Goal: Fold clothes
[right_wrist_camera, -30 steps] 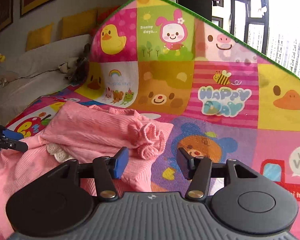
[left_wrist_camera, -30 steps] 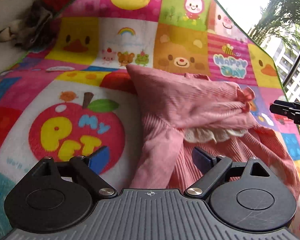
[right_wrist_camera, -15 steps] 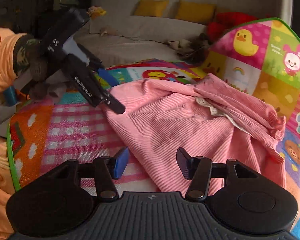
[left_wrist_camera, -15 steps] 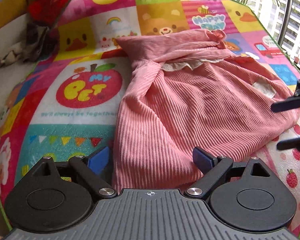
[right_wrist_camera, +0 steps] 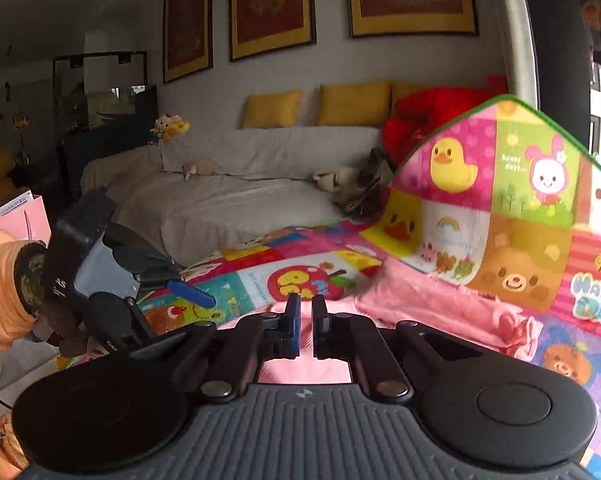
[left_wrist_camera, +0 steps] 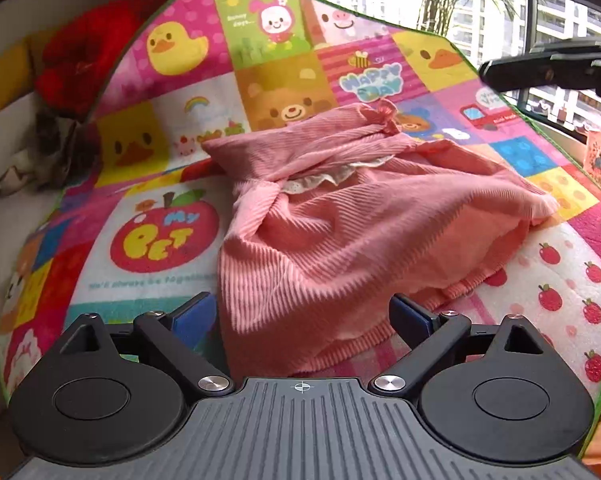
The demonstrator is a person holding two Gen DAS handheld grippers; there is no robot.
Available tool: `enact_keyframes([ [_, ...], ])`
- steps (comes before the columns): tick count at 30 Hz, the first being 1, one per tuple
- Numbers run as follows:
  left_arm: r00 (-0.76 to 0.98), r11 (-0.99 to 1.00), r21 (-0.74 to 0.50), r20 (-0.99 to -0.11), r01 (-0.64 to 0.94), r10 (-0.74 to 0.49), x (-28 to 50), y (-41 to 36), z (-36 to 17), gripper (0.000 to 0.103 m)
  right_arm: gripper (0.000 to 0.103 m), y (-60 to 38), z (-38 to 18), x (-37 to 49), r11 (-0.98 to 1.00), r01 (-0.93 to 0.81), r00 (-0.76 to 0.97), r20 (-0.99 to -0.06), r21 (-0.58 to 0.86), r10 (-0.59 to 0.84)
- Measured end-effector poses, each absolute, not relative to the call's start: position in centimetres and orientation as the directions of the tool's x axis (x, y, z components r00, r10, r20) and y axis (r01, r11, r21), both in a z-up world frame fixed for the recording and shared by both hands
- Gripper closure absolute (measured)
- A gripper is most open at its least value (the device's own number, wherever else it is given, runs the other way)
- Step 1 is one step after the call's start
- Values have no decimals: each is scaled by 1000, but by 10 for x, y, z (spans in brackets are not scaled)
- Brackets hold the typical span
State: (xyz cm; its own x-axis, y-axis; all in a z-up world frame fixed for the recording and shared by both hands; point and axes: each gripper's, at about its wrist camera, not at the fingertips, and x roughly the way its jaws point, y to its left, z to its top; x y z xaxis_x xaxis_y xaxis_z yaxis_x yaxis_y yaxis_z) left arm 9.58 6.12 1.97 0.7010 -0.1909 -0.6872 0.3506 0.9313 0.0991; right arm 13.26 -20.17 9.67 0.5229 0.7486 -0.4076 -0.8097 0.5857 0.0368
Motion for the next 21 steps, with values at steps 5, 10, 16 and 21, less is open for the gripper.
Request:
enact_keyframes([
  [5,674,920,155,-725,359,-140,94,62,3,6,96,-205,84,131,605,-796,536,-456,7,711],
  [10,695,941,192,-716,279,-60,100,76,9,6,89,-190,40,140,594,-804,466,-594,25,656],
  [16,746,952,53,-634,303,-202,129,64,41,6,67,-188,33,175,623,-782,479,-621,19,620],
  [21,762,941,-97,-564,323,-320,200,39,44,6,61,-194,50,259,757,-653,616,-583,-2,530],
])
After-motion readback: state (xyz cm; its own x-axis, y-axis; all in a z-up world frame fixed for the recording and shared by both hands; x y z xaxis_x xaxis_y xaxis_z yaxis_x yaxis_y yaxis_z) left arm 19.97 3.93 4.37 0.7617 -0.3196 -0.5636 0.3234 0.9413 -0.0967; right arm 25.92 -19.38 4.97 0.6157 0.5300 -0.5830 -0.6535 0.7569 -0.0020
